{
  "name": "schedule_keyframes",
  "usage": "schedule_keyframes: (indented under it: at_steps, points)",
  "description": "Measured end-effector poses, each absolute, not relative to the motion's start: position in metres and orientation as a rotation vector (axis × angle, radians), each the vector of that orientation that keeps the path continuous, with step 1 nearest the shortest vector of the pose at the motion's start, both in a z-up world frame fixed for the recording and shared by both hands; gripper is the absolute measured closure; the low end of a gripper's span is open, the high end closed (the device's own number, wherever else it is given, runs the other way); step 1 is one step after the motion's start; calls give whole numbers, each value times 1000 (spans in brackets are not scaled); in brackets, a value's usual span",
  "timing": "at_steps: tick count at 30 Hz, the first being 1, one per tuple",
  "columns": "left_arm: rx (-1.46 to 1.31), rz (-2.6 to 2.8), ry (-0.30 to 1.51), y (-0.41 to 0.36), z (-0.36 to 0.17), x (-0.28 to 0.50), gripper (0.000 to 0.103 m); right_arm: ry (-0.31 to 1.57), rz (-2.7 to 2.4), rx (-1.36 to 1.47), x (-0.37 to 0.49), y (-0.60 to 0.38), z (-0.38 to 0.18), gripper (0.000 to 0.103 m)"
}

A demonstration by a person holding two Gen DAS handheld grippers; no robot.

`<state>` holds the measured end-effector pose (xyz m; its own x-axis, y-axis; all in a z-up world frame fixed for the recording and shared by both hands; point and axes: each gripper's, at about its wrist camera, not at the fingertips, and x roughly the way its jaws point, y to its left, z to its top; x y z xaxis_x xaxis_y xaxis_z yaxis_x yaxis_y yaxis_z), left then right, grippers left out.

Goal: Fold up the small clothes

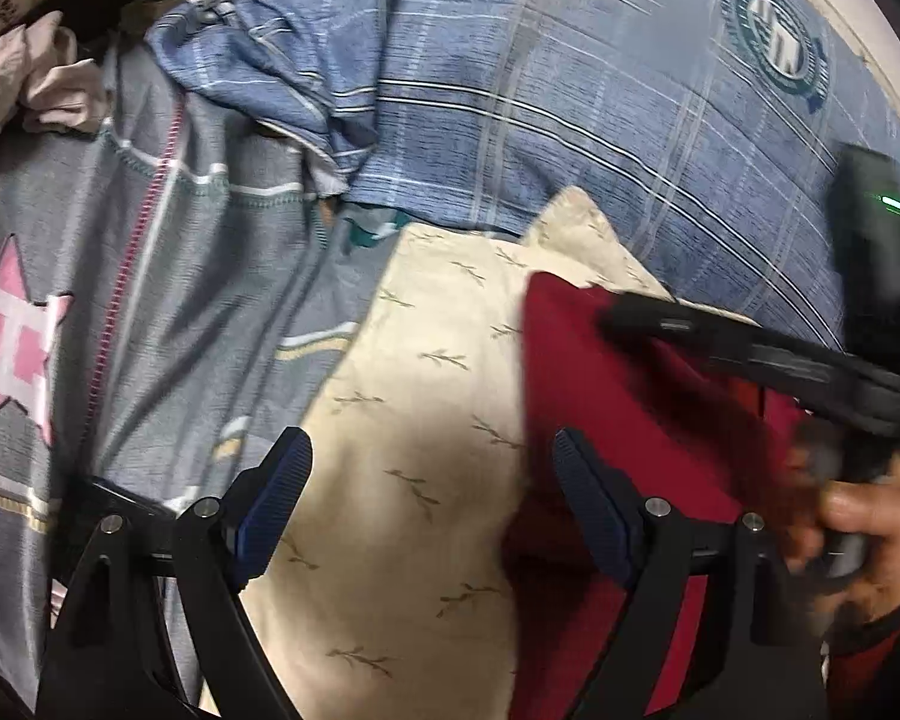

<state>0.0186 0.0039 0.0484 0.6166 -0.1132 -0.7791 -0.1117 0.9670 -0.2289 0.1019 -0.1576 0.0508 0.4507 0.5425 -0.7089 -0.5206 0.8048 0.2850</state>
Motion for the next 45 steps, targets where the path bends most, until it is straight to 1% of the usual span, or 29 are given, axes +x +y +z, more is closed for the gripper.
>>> schedule_keyframes:
  at_steps: [1, 2, 3, 6, 10, 13, 16, 17, 18, 19, 20, 21, 22, 25, 28, 31, 32, 33, 34, 35, 36, 37, 38, 39, 40, 41, 42, 45]
  points:
    - [-260, -11, 905, 1, 49, 17, 20, 873, 650, 30, 93, -172, 57, 51]
    - [-254, -20, 898, -3, 49, 16, 20, 853, 623, 13, 82, -188, 63, 36]
    - [-250, -27, 897, -5, 48, 16, 20, 828, 572, -23, 70, -209, 70, 32]
    - [-241, -48, 917, -14, 41, 18, 20, 792, 428, -106, 39, -273, 76, 31]
    - [-204, -66, 961, -29, 29, 23, 20, 829, 227, -137, 22, -352, 62, 31]
    - [-176, -77, 998, -39, 20, 27, 20, 868, 184, -90, 22, -387, 47, 31]
    - [-160, -69, 1014, -43, 14, 29, 20, 905, 178, -118, 22, -392, 31, 31]
    - [-152, -65, 1012, -45, 14, 29, 20, 918, 186, -129, 22, -389, 25, 32]
    - [-148, -66, 1009, -45, 14, 29, 20, 923, 199, -138, 22, -385, 20, 39]
    - [-146, -65, 1004, -45, 14, 29, 20, 923, 205, -151, 22, -380, 17, 66]
    - [-151, -62, 992, -44, 15, 28, 20, 923, 212, -166, 22, -374, 16, 97]
    - [-164, -59, 976, -42, 17, 27, 20, 912, 202, -182, 20, -372, 16, 99]
    - [-189, -51, 947, -39, 21, 25, 20, 890, 194, -205, 19, -367, 20, 103]
    - [-200, -52, 920, -39, 26, 25, 20, 791, 158, -174, 21, -368, 39, 103]
    - [-175, -58, 942, -45, 22, 29, 20, 787, 78, -107, 35, -384, 41, 103]
    - [-174, -64, 949, -47, 22, 28, 20, 805, 232, -7, 36, -386, 41, 94]
    - [-176, -69, 945, -46, 23, 27, 20, 808, 280, -27, 33, -380, 41, 74]
    - [-174, -70, 941, -46, 24, 27, 20, 812, 309, -76, 31, -373, 40, 59]
    - [-172, -69, 941, -47, 25, 27, 20, 815, 329, -130, 31, -365, 37, 34]
    - [-171, -68, 943, -47, 25, 27, 20, 820, 344, -173, 32, -358, 33, 33]
    - [-173, -68, 947, -47, 25, 27, 20, 847, 352, -211, 37, -352, 26, 35]
    - [-174, -67, 950, -47, 25, 27, 20, 903, 376, -230, 42, -349, 17, 42]
    - [-176, -64, 952, -47, 24, 28, 20, 962, 396, -242, 47, -344, 8, 61]
    - [-177, -59, 952, -48, 24, 27, 20, 959, 396, -249, 43, -342, 6, 63]
    - [-177, -58, 951, -48, 24, 27, 20, 938, 389, -269, 38, -338, 9, 76]
    - [-181, -55, 945, -48, 26, 27, 20, 927, 373, -317, 34, -334, 12, 93]
    - [-190, -53, 931, -47, 28, 26, 20, 907, 359, -348, 31, -332, 17, 93]
    - [-213, -62, 882, -47, 36, 22, 20, 820, 323, -265, 31, -343, 40, 95]
